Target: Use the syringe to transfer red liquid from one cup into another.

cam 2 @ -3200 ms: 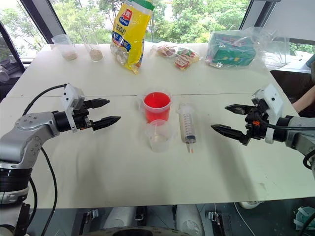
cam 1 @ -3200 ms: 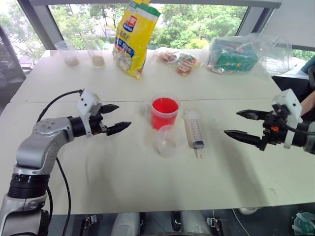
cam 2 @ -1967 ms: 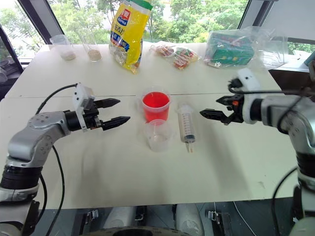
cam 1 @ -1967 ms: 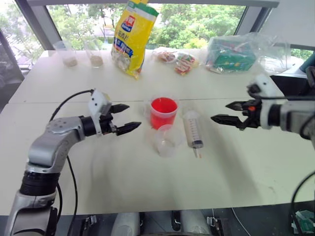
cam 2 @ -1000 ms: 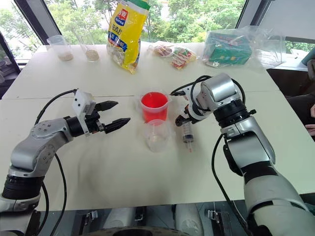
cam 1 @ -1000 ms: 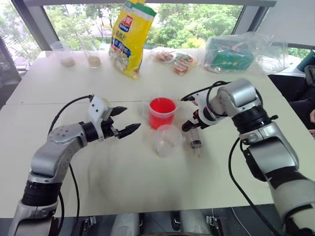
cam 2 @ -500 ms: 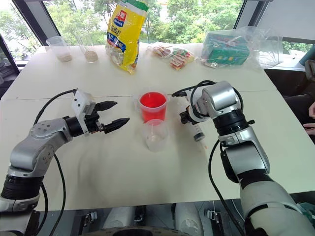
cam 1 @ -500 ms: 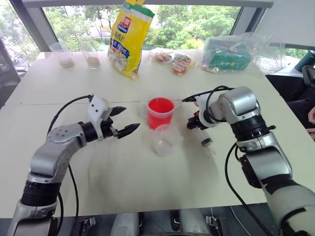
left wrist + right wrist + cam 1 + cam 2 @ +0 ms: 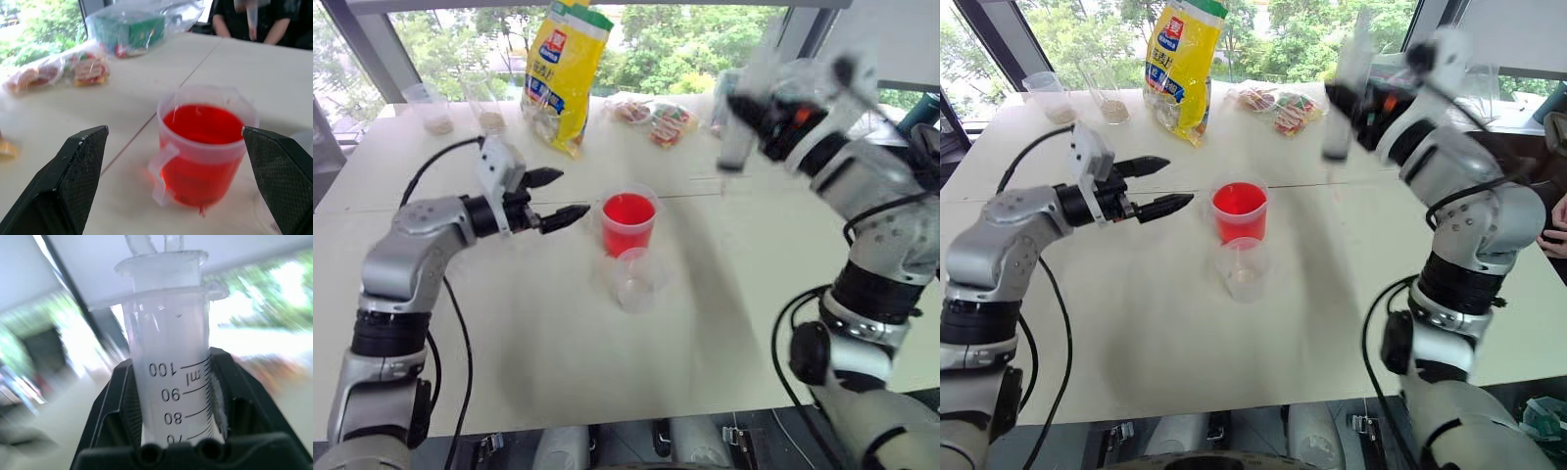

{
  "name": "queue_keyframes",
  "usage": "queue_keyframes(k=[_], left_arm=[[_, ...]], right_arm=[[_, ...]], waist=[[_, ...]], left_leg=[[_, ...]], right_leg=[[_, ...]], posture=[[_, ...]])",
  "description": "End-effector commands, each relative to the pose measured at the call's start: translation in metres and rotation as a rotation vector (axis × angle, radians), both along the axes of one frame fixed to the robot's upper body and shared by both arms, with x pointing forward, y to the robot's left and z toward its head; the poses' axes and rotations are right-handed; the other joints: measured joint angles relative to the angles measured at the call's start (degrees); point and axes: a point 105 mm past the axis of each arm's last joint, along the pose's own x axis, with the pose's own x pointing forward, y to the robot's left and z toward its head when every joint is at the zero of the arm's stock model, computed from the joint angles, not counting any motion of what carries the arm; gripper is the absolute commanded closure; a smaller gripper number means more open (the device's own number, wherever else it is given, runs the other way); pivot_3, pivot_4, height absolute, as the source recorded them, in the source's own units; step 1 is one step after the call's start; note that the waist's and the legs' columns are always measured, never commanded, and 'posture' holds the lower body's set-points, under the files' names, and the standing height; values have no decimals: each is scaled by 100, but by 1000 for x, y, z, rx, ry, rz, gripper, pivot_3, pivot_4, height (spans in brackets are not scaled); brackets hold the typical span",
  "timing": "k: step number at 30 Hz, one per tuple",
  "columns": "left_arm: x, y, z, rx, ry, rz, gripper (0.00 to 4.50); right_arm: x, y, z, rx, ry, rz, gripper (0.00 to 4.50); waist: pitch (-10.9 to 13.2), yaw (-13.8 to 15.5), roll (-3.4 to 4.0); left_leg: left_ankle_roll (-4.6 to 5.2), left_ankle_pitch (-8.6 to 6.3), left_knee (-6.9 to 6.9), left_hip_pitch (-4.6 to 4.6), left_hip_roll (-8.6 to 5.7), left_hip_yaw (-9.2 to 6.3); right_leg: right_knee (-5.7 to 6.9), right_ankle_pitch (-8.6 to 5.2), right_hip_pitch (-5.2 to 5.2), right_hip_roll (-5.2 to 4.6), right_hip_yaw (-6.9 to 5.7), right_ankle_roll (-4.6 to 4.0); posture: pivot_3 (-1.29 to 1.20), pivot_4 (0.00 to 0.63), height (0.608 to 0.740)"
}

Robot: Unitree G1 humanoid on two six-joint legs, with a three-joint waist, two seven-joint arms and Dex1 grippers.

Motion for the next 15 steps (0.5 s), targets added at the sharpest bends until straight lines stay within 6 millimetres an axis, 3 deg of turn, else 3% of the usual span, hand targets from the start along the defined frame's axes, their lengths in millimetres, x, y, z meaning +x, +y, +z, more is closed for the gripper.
queue_keyframes(k=[1,4,7,13,15], left_arm=[[2,1,18,-8,-30,-28,0],[3,-2,27,-6,-43,-48,0],[2,-2,32,1,-50,-63,0],[-1,-2,38,-1,-54,-76,0],[-6,-2,38,0,-37,-92,0]], right_arm=[[-26,17,30,72,-210,147,3034],[-27,43,20,49,-239,240,3034],[-24,68,-3,-35,-249,286,3034],[-18,93,-36,-75,-236,344,3034],[-9,107,-63,-138,-219,341,3034]], waist=[[0,3,0],[0,1,0],[0,-6,0],[2,-3,1],[2,-4,1]], left_leg=[[0,0,0,0,0,-1],[0,0,0,-1,-3,4],[0,0,0,-1,-3,4],[0,0,0,-1,-3,4],[-1,0,0,-1,-3,3]], right_leg=[[0,0,1,0,0,0],[-1,0,2,-5,2,0],[-2,0,1,-5,5,0],[-1,0,1,-5,5,0],[-1,0,0,-5,5,0]], posture=[[0,150,740],[0,150,740],[0,150,740],[0,150,740],[0,150,740]])
